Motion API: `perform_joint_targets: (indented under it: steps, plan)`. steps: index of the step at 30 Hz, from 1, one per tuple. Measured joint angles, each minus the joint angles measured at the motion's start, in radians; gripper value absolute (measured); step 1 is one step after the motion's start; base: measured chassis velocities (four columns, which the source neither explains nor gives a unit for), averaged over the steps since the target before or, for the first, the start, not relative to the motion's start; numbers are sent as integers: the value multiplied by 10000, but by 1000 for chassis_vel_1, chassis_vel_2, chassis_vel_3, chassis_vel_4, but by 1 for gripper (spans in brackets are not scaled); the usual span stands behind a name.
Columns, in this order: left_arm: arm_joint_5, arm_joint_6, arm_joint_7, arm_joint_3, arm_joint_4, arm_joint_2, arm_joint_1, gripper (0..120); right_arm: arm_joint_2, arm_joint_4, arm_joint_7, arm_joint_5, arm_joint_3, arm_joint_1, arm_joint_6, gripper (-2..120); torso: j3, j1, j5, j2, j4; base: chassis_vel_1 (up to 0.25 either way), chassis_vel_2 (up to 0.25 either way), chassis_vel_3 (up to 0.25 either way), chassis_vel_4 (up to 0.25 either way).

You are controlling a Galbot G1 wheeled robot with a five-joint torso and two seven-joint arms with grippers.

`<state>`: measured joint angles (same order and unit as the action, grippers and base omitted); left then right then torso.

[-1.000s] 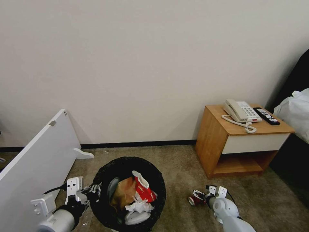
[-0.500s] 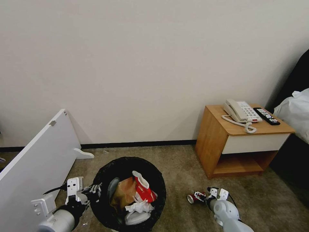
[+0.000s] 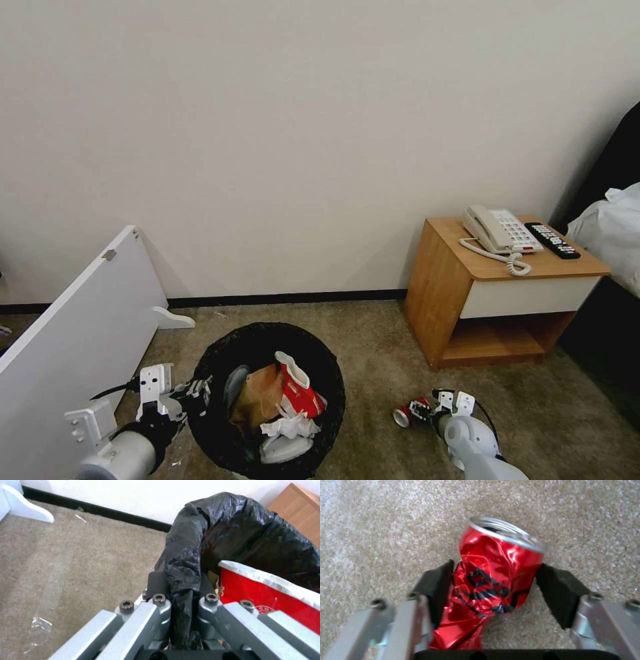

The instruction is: Pick up the trash bin, then pick up the garbage from the floor and place it into the trash bin.

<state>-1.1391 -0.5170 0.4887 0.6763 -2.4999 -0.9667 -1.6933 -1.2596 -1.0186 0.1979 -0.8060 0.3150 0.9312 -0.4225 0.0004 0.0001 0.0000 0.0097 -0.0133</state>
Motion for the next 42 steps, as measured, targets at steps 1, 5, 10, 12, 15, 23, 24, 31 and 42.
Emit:
perform_joint_targets:
  steps: [1, 5, 10, 12, 15, 23, 24, 31, 42]
  plan:
    - [0, 0, 0, 0, 0, 0, 0, 4, 0, 0, 0, 0, 0, 0, 0, 57, 0, 0, 0, 0, 0, 0, 0, 0, 0]
    - [-22, 1, 9, -4, 0, 8, 41, 4, 2, 9, -12, 1, -47, -40, -29, 42, 0, 0, 0, 0, 1, 0, 0, 0, 0]
    - [-32, 1, 16, -3, 0, 18, 52, 4, 11, 19, -62, 15, -100, -73, -41, 20, 0, 0, 0, 0, 2, 0, 0, 0, 0]
    - [-34, 0, 16, -1, 0, 20, 52, 4, 15, 17, -67, 20, -106, -76, -43, 19, -1, 0, 1, 0, 3, 0, 0, 0, 0]
    - [-36, 0, 21, 0, 0, 20, 64, 4, 36, 5, -73, 31, -118, -81, -50, 16, -1, 0, 1, 0, 4, 0, 0, 0, 0]
    - [-41, 0, 28, -1, 0, 10, 84, 4, 180, -166, -61, 22, -134, -20, -71, 16, 0, 0, 2, 0, 1, 0, 0, 0, 0]
    - [-40, 1, 31, 3, 0, 9, 81, 4, 255, -280, -48, -13, -134, 28, -83, 16, 0, 0, 3, 0, 2, 0, 0, 0, 0]
    - [-160, 0, 56, 24, 0, 33, 40, 4, 1358, -1947, -152, -342, 47, 610, -134, 16, -1, 0, 1, 0, 0, 0, 0, 0, 0]
    - [-502, -167, 274, -27, 0, 119, 48, 4, 3399, -5169, -1790, 37, 587, 1760, 2045, 16, 0, 0, 1, 0, -1, 0, 0, 0, 0]
